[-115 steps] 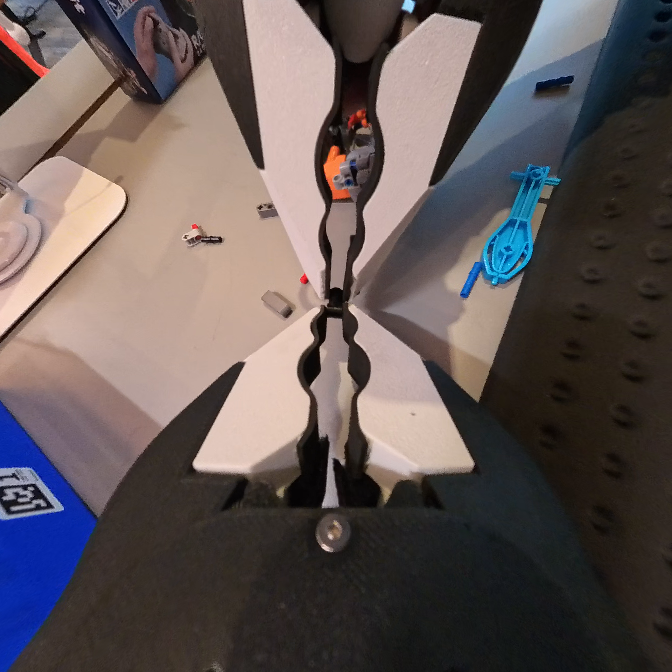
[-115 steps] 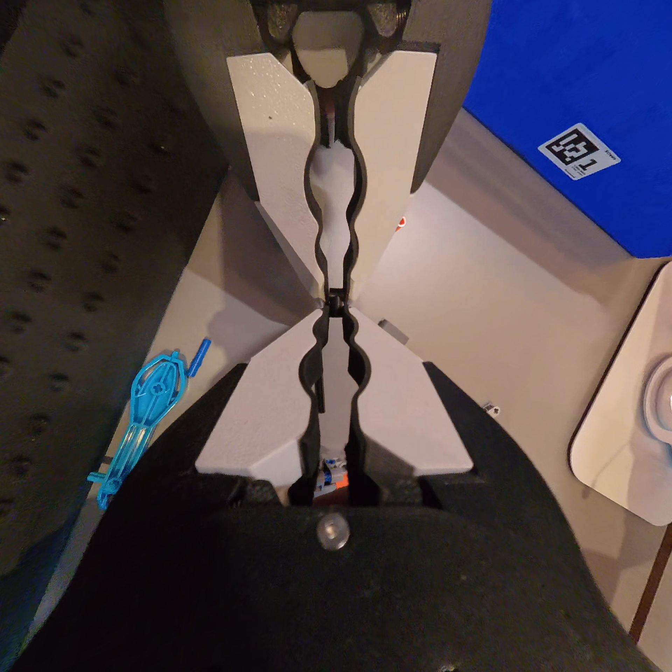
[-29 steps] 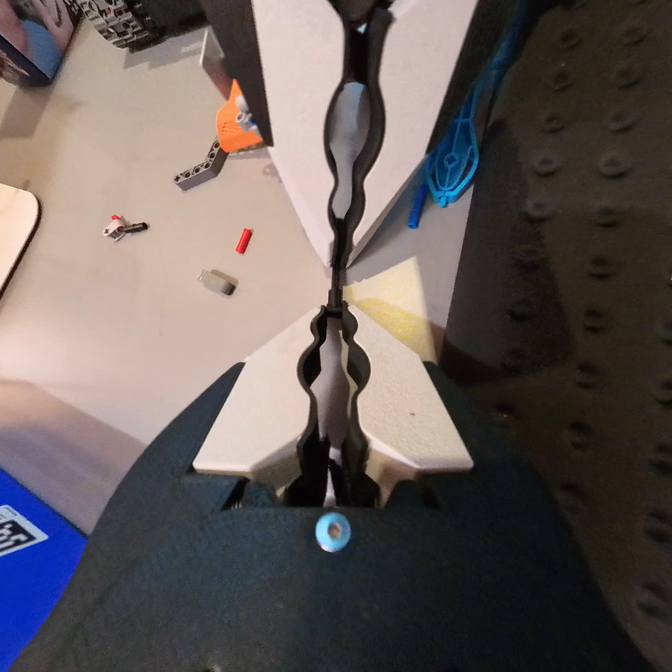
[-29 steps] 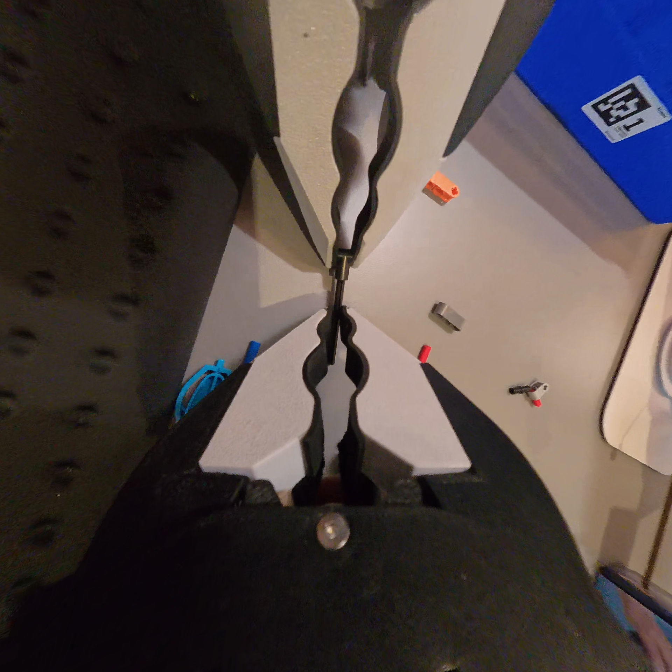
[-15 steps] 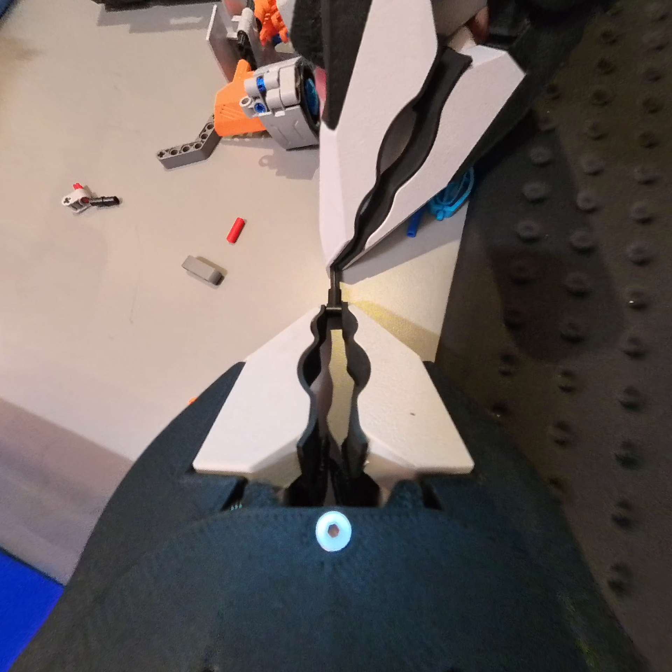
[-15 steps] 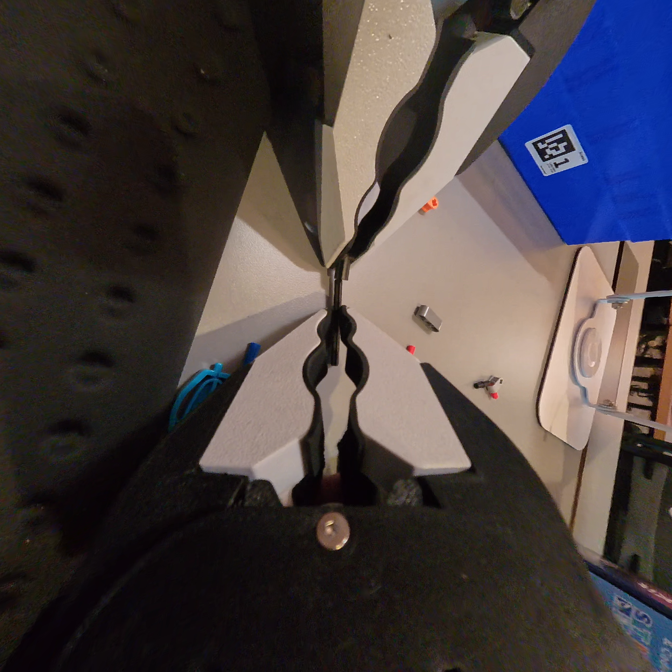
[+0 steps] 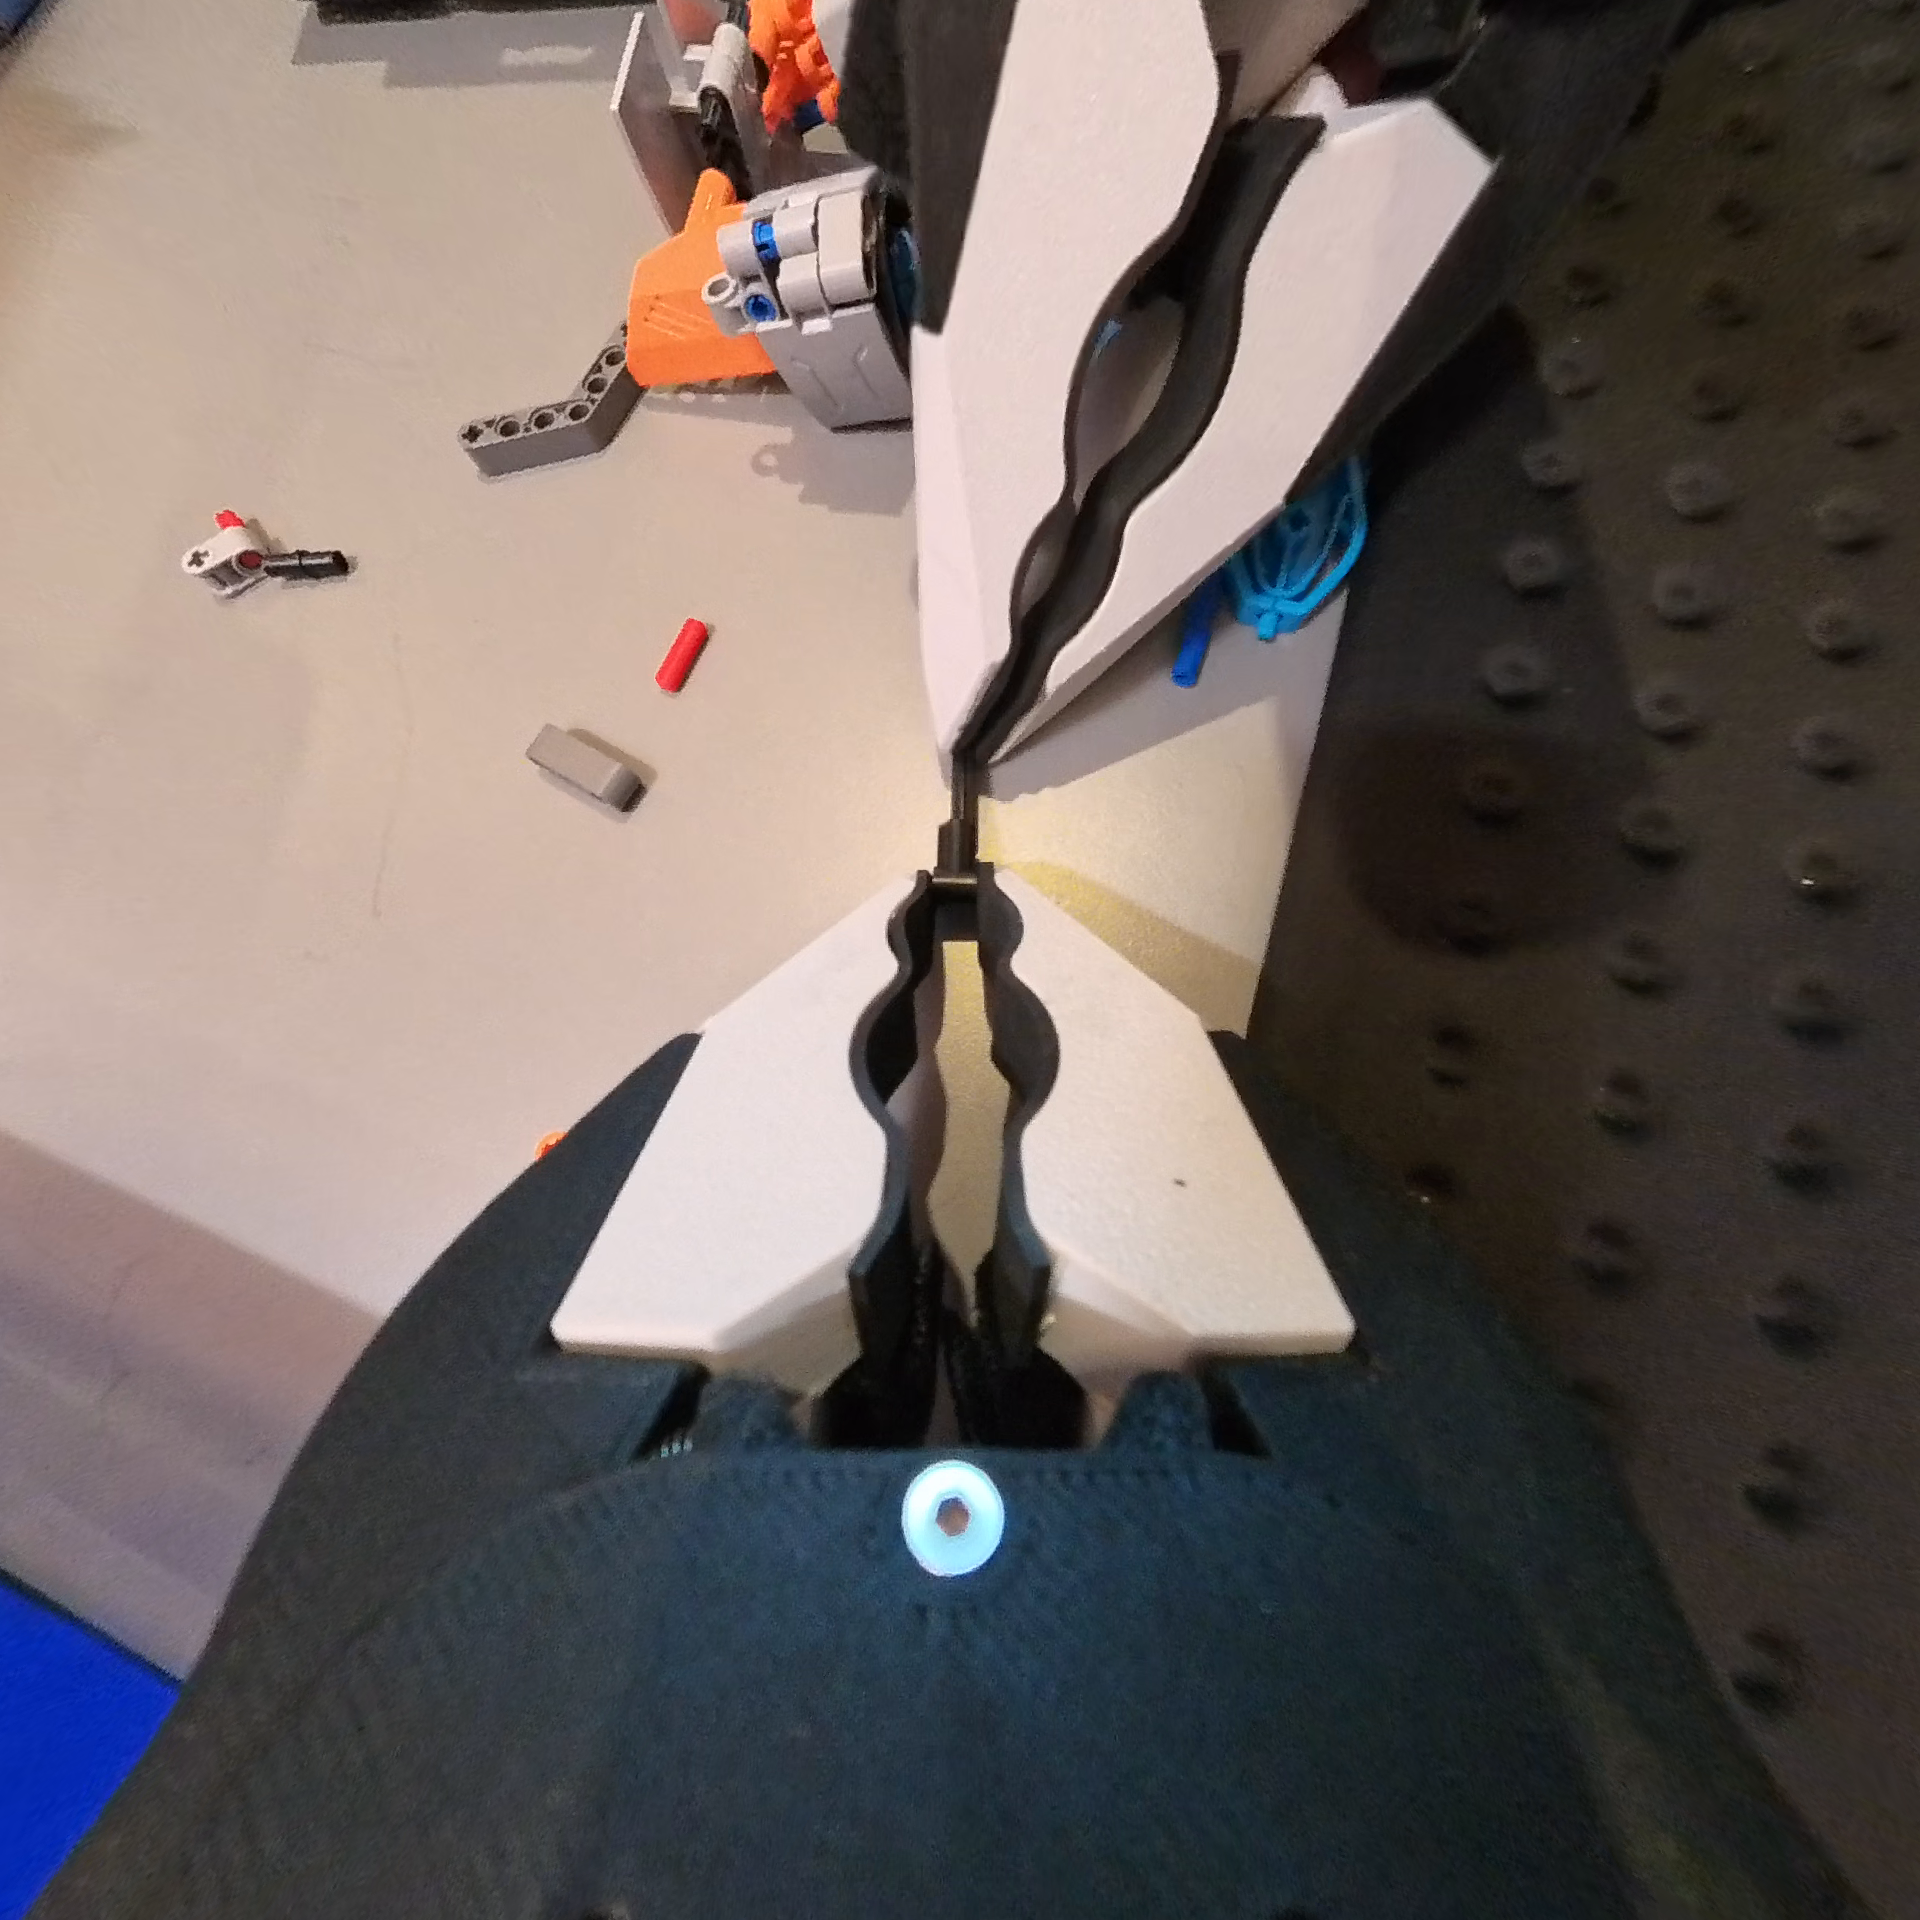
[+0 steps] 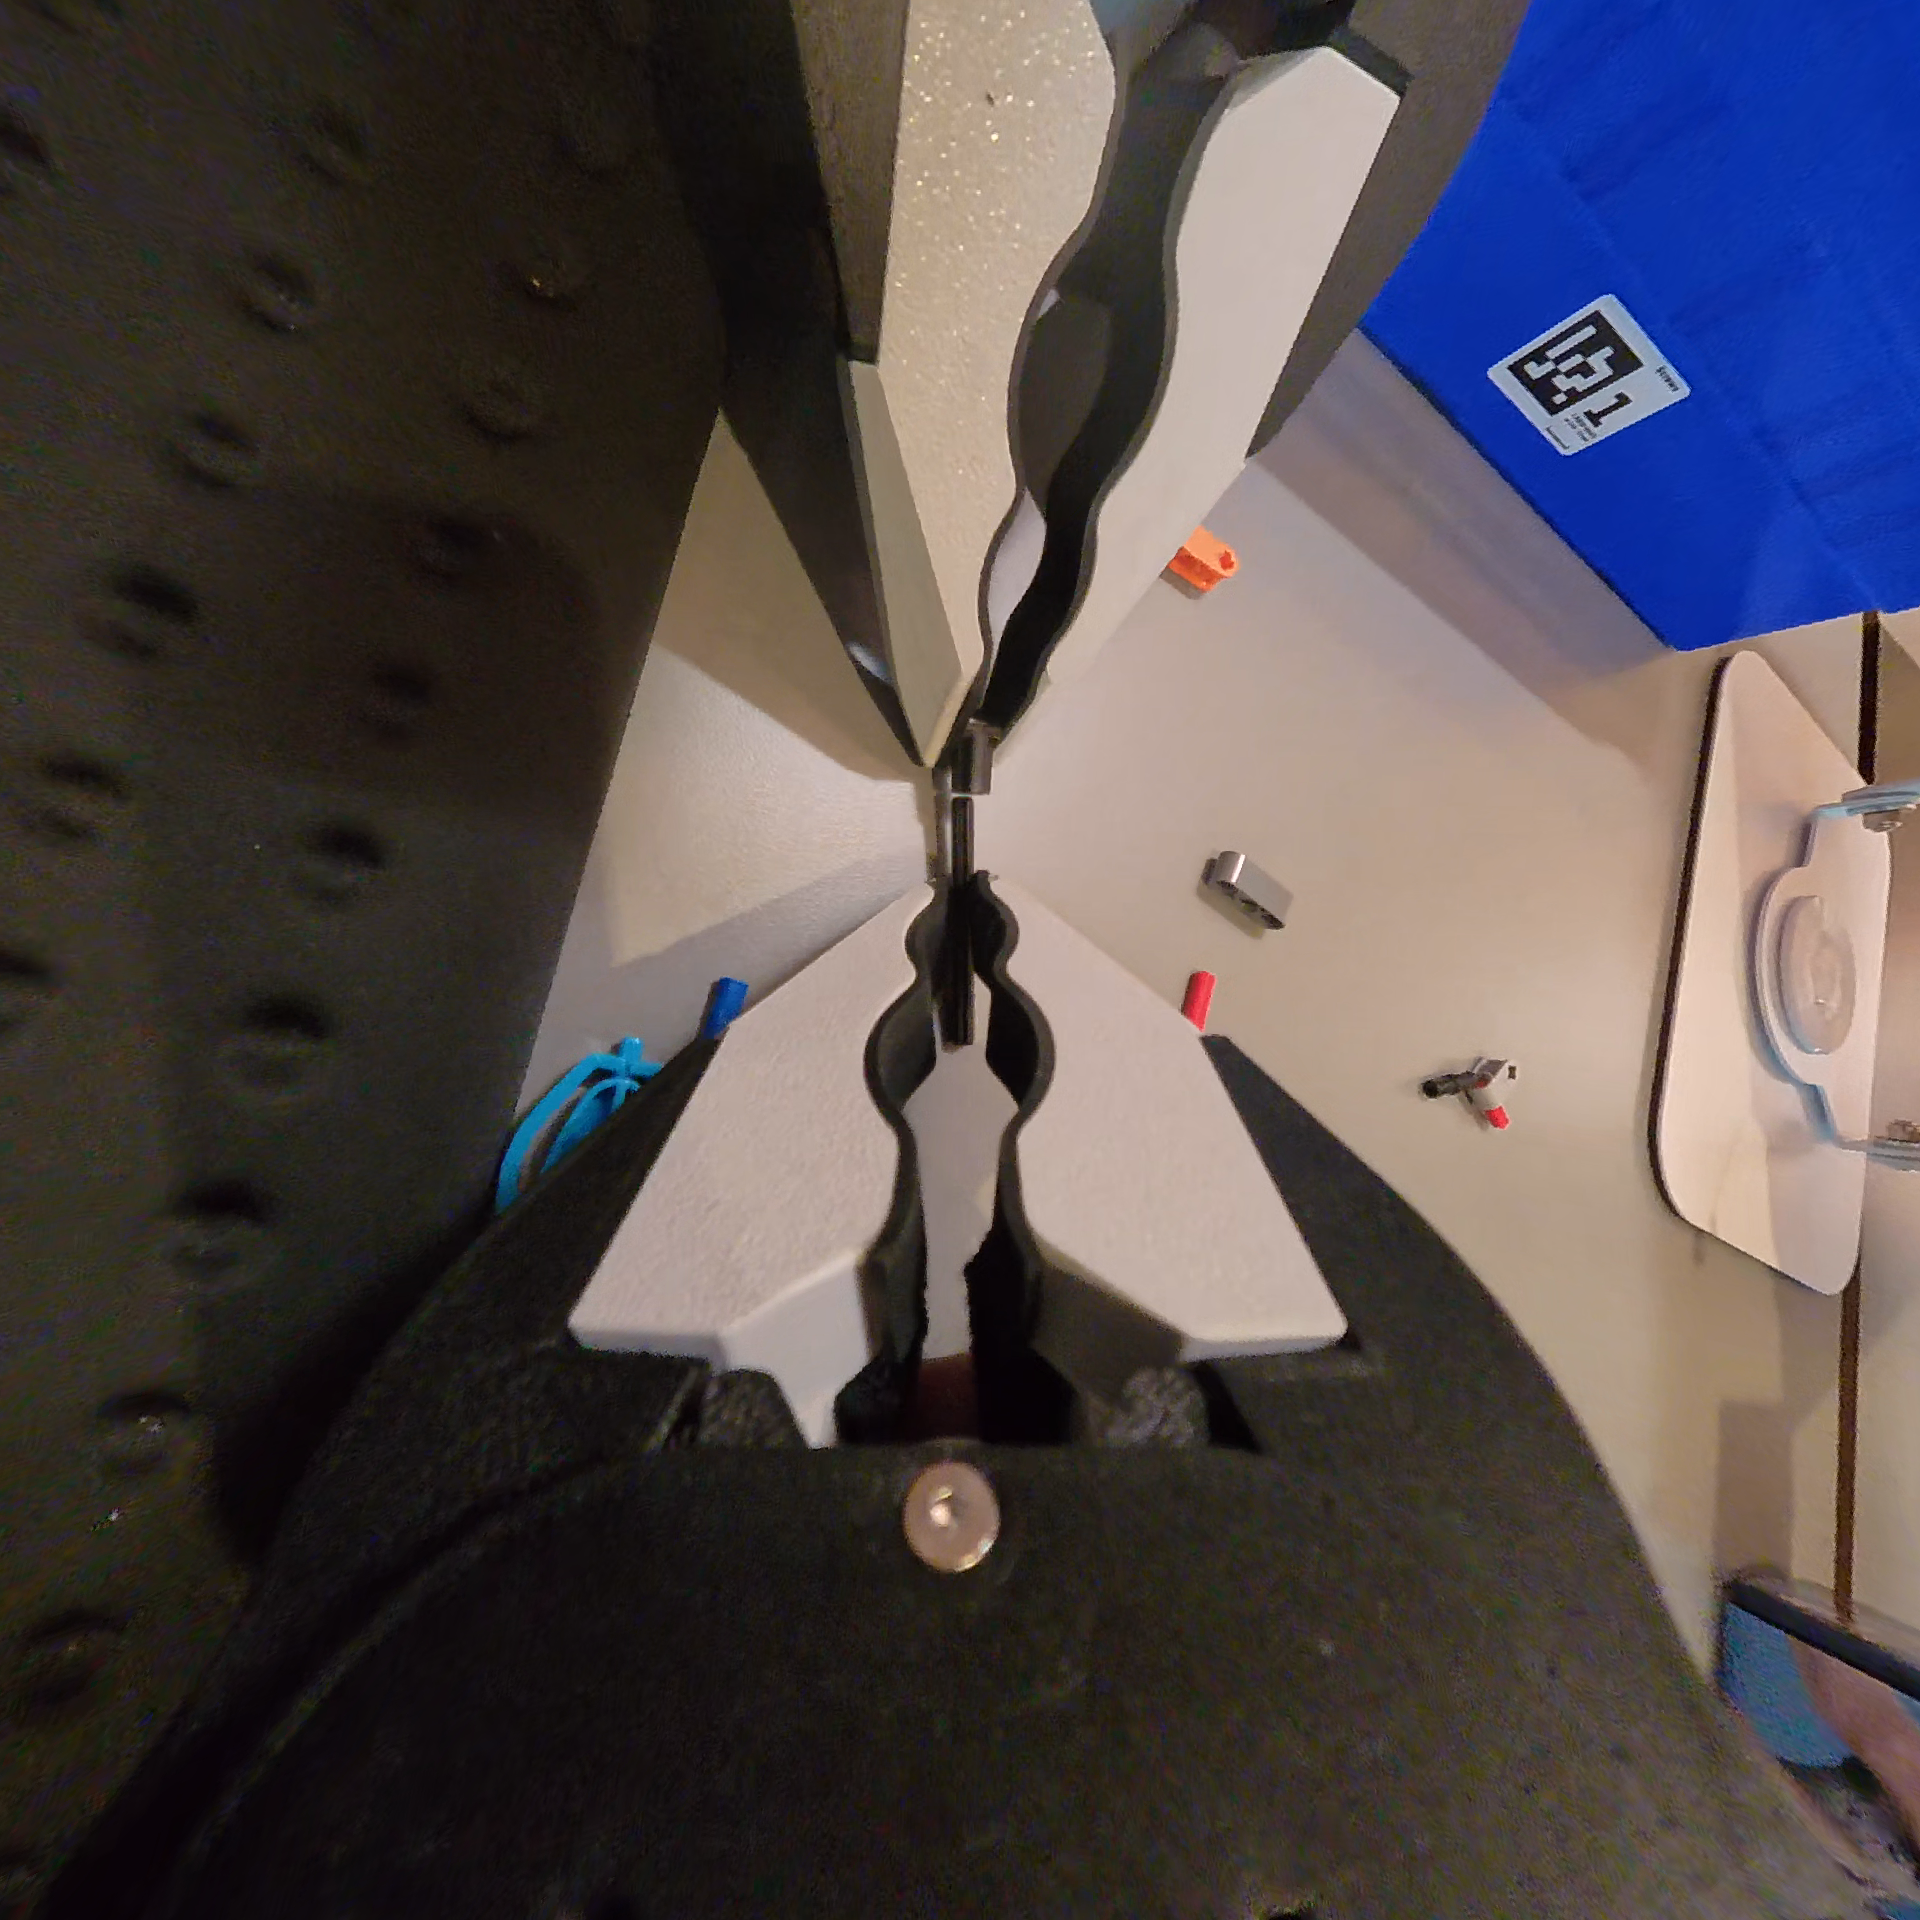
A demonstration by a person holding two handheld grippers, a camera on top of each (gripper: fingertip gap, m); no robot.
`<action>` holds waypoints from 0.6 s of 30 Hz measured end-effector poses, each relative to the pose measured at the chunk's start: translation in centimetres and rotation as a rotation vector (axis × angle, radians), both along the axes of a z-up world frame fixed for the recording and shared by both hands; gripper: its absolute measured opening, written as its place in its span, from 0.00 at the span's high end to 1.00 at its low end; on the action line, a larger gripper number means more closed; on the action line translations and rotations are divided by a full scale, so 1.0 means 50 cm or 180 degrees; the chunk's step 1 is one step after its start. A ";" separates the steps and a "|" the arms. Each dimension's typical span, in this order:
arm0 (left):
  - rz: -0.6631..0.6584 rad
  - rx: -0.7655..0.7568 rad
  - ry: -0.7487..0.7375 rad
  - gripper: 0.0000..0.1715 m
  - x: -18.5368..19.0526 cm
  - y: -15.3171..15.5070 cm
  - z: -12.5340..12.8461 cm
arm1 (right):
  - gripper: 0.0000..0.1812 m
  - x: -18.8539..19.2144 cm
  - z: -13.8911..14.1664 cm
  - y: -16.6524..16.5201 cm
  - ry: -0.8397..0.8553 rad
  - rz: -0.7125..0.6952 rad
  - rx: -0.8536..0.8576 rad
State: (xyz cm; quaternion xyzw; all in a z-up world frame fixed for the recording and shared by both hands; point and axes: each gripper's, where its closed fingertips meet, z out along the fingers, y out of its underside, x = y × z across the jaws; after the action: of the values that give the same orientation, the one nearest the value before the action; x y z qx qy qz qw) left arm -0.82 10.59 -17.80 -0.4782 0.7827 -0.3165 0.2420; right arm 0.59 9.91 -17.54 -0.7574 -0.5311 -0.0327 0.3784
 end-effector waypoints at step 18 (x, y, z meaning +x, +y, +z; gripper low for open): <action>0.0088 -0.0105 0.0034 0.97 0.006 0.001 0.001 | 1.00 0.002 0.002 0.003 0.0106 -0.0073 0.0090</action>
State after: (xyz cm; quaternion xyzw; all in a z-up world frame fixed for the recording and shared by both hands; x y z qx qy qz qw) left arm -0.53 10.63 -17.76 -0.4945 0.7720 -0.3234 0.2342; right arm 0.72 10.07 -17.46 -0.7585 -0.5156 -0.0320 0.3974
